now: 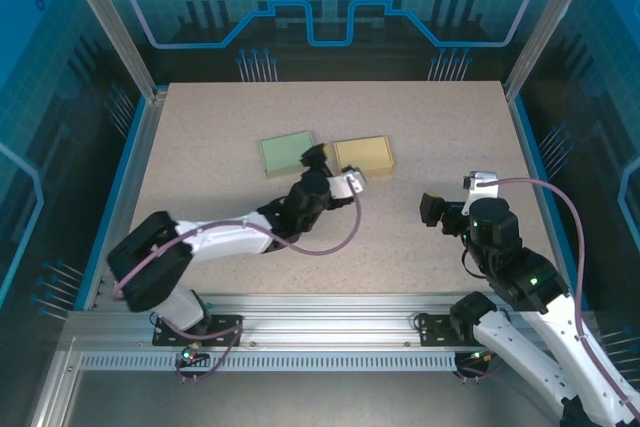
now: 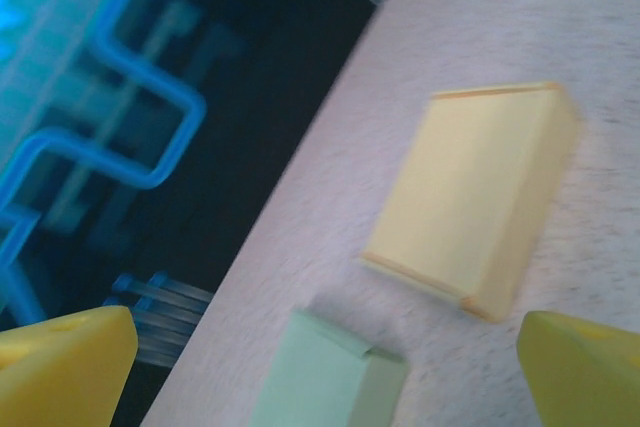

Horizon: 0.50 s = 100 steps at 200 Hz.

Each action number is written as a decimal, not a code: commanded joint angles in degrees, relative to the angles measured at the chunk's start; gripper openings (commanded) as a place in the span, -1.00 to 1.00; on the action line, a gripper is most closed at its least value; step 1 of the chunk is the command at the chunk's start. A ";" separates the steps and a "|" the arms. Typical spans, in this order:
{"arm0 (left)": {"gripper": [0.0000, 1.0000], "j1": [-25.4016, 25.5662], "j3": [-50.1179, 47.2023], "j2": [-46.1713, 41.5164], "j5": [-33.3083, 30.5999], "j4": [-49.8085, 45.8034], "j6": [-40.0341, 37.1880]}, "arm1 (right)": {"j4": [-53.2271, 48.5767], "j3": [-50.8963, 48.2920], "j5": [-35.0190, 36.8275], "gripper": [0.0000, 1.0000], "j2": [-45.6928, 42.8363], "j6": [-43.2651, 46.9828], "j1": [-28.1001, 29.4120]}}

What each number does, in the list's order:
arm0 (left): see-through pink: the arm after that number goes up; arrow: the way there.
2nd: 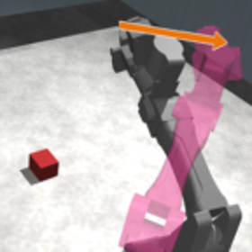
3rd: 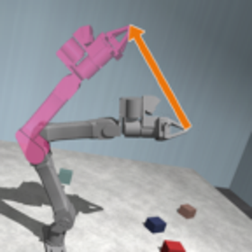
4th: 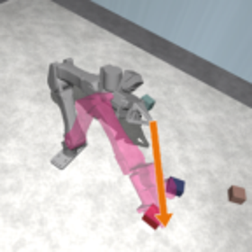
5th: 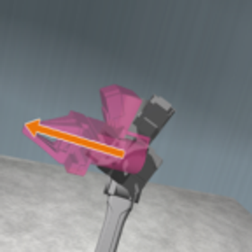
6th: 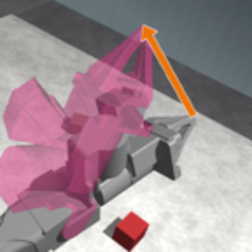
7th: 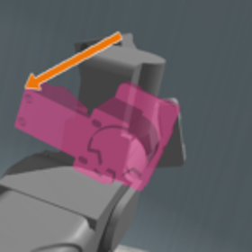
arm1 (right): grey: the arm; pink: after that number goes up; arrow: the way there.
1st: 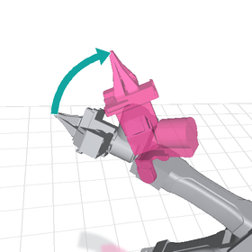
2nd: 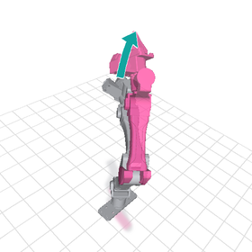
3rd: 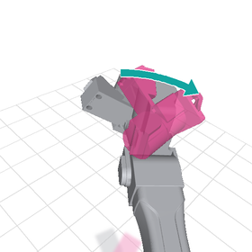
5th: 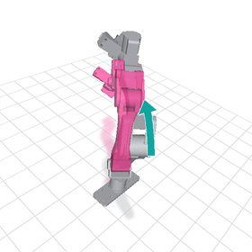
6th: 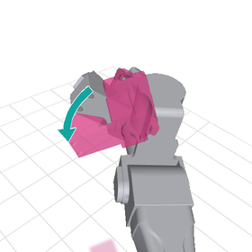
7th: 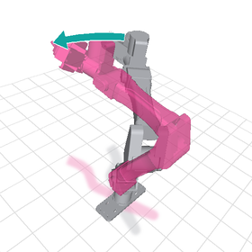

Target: Fold the paper box

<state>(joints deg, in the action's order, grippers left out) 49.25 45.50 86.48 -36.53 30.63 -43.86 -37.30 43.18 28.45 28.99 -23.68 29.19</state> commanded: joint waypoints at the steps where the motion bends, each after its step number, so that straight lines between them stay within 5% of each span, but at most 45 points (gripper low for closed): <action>1: 0.98 -0.83 -6.79 -8.23 -12.61 2.37 12.05 | 5.99 -3.57 0.62 1.00 0.29 6.23 -0.80; 50: 0.98 -10.73 -21.52 -33.59 -14.00 -12.72 38.18 | 18.59 -13.28 0.65 1.00 2.15 16.66 -3.42; 100: 0.98 -18.94 -33.93 -55.86 -12.94 -13.76 38.90 | 33.70 -22.11 -7.51 1.00 4.54 20.02 -13.83</action>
<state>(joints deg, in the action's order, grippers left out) 32.95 14.94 36.40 -49.32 18.65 -8.51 -15.16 24.53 25.71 32.91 -6.48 20.03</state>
